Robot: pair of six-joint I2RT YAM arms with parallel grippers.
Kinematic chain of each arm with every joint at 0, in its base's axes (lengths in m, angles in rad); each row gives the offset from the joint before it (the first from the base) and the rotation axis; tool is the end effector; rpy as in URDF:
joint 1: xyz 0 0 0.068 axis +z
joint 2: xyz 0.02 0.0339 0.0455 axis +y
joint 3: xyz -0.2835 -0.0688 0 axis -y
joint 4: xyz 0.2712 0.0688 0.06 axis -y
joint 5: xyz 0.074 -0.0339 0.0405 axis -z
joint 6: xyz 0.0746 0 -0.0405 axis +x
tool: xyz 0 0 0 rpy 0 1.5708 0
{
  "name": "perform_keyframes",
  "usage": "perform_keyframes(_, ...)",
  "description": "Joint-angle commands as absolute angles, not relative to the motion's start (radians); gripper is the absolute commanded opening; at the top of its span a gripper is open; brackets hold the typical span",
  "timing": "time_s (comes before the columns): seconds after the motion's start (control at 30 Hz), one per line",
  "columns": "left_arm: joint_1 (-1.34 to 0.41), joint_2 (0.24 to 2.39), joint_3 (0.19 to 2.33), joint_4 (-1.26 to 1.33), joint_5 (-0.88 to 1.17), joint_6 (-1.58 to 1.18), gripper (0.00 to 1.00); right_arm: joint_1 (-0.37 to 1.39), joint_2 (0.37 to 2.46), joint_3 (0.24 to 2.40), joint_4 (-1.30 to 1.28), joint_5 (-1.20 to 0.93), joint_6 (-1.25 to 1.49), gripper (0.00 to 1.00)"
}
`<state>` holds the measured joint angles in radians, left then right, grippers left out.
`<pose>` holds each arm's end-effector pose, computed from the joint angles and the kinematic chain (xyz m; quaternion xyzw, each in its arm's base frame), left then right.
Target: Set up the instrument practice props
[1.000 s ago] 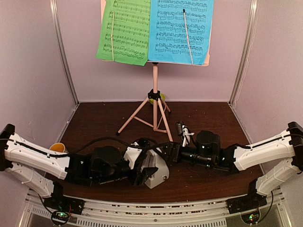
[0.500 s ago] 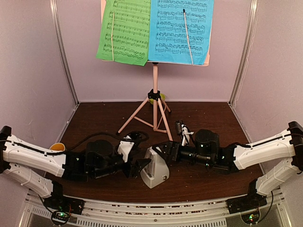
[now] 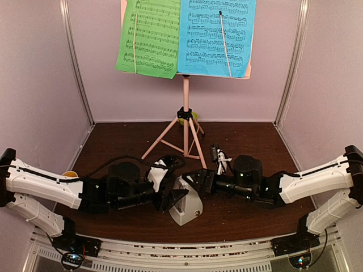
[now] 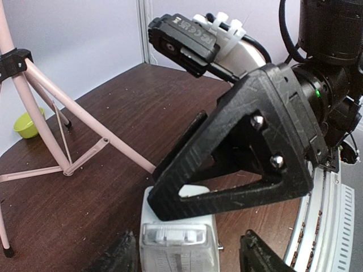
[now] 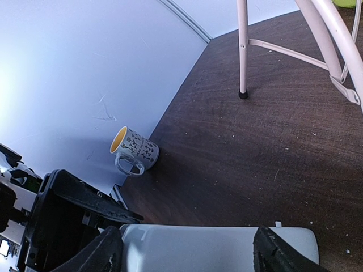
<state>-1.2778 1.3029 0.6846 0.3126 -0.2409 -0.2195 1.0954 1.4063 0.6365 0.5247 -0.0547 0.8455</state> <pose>0.1153 -0.3207 0.2345 0.3429 0.7270 -0.3285 0.4959 0.1585 0.3167 0.2115 -0.1149 0.7797 0.5197 0.3297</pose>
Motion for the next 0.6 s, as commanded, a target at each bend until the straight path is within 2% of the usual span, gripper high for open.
perform_keyframes(0.0,-1.275,1.329,0.736,0.331,-0.217,-0.196,0.59,1.098,1.462,0.595,0.328,-0.005,0.835,0.79)
perform_keyframes(0.2,-1.274,1.308,0.703,0.326,-0.232,-0.188,0.38,1.100,1.469,0.585,0.329,0.006,0.841,0.78)
perform_keyframes(0.4,-1.273,1.250,0.634,0.338,-0.222,-0.176,0.24,1.100,1.487,0.565,0.334,0.017,0.843,0.78)
perform_keyframes(0.57,-1.273,1.214,0.608,0.358,-0.173,-0.144,0.15,1.100,1.495,0.542,0.351,0.022,0.856,0.78)
